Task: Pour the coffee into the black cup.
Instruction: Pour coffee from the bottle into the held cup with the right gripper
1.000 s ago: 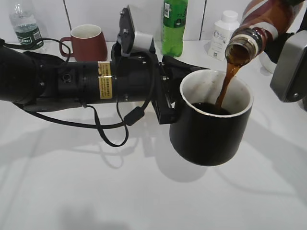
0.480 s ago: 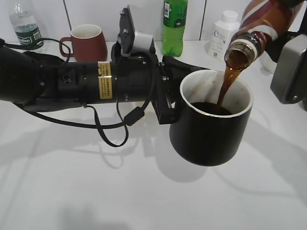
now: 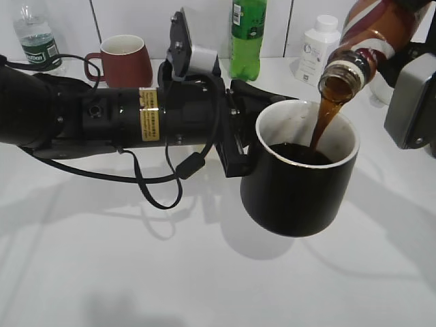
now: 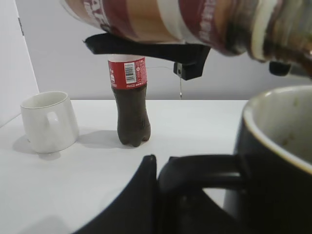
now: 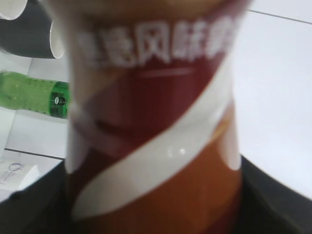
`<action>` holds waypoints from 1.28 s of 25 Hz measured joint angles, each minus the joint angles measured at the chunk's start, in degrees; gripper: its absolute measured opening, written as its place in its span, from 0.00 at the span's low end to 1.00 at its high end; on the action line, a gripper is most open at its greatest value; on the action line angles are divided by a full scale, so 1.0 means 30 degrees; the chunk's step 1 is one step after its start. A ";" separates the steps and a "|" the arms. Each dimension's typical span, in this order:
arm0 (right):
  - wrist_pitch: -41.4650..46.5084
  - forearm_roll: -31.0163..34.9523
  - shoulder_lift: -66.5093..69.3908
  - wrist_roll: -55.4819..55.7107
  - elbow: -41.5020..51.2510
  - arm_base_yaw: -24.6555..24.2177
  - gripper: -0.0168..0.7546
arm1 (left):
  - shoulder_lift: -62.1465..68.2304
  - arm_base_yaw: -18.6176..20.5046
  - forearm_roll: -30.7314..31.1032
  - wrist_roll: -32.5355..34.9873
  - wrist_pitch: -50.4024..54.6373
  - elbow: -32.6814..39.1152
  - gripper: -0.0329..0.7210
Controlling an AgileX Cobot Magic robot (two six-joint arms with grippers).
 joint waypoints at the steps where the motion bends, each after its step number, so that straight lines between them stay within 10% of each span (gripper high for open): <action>1: -0.0021 0.0004 0.0000 -0.0079 0.0000 0.0000 0.70 | 0.0000 0.0000 0.0004 0.0000 0.0000 0.0000 0.09; 17: -0.0195 0.0116 0.0000 0.1557 0.0000 0.0000 0.70 | 0.0159 0.0000 0.0081 0.0018 0.0031 0.0000 0.09; 32: -0.0289 -0.0045 0.0000 1.1442 -0.0045 0.0000 0.70 | 0.0159 0.0038 -0.1431 0.0037 0.0106 0.0000 0.09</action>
